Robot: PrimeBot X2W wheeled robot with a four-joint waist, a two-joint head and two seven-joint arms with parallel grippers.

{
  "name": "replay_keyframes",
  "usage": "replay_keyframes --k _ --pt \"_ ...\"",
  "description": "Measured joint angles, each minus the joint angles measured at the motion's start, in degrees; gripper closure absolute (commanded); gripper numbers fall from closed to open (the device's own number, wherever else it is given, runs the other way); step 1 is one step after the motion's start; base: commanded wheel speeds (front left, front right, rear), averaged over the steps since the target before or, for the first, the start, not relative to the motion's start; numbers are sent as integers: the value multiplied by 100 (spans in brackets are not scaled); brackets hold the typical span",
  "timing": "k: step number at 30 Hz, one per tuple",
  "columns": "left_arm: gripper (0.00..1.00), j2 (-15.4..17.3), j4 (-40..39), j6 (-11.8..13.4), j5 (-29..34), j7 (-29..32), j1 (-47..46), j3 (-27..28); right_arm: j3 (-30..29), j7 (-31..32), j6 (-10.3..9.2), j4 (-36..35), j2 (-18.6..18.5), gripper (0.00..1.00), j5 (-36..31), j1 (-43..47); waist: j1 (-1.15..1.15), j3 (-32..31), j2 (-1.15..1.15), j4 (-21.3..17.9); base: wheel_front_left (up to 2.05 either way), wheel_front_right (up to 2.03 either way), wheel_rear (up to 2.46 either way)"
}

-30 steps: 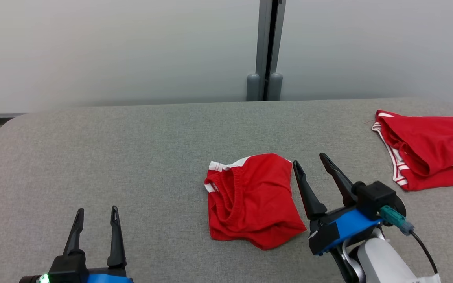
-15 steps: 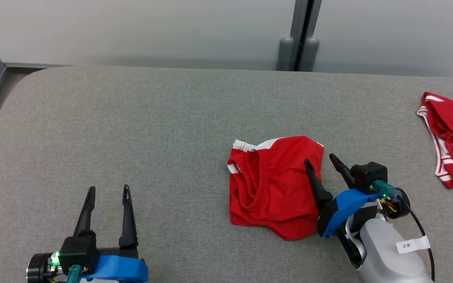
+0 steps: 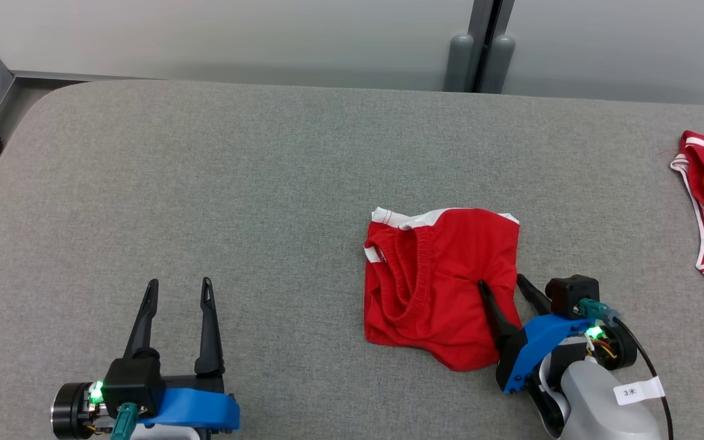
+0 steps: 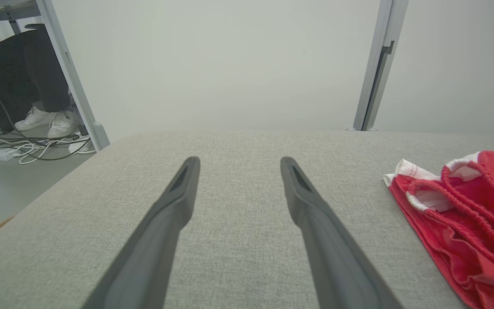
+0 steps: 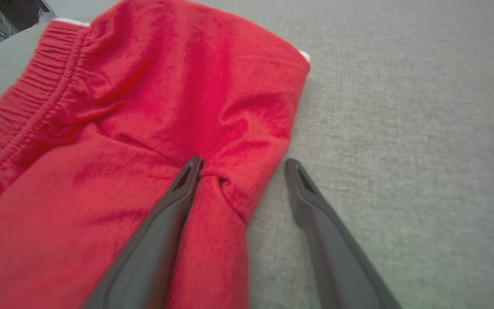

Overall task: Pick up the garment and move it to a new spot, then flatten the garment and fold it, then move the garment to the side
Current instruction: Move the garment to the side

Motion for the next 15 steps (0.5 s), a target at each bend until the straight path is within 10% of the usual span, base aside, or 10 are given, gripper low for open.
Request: replay_keyframes --k 7,10,15 --pt "0 0 44 0 0 0 -23 -49 549 -45 -1 147 -20 0 567 53 0 -33 0 5 0 0 0" --pt "0 0 60 0 -1 0 -34 -53 784 -51 -9 167 -34 100 828 35 -1 -40 -1 1 0 0 0" --pt "0 0 74 -7 -1 0 -38 -41 672 2 2 58 4 100 734 -11 0 -54 0 -46 0 0 0"
